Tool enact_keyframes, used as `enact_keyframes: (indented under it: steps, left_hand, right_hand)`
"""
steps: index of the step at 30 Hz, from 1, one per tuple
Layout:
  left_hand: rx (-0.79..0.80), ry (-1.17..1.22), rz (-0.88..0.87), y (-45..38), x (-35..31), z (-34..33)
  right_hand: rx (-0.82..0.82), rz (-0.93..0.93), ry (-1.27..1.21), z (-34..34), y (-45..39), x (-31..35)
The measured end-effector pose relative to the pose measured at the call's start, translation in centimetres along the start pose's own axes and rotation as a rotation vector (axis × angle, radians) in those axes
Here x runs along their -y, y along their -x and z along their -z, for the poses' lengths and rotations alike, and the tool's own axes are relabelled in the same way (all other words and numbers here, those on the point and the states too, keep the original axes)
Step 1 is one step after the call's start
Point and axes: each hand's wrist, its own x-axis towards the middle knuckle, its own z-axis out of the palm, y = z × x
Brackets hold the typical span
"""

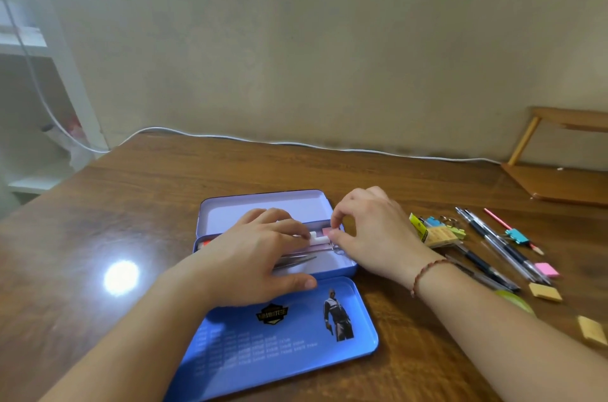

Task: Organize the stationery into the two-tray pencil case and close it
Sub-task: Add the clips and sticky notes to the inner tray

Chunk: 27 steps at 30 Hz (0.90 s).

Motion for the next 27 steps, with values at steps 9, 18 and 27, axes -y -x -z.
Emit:
enact_keyframes:
  steps: [9,18,27]
  left_hand:
    - [-0.051,-0.075,0.113,0.7,-0.1,-0.7]
    - [-0.064,0.137,0.141,0.4,0.2,-1.0]
    - [-0.036,0.089,0.041,0.8,0.0,-1.1]
  right_hand:
    - [-0.192,-0.514,0.142,8.1,6.7,-13.2]
    - [0.055,-0.701,0.200,6.4,7.9,-19.9]
    - [-0.109,-0.638,0.255,6.2,7.8,-19.2]
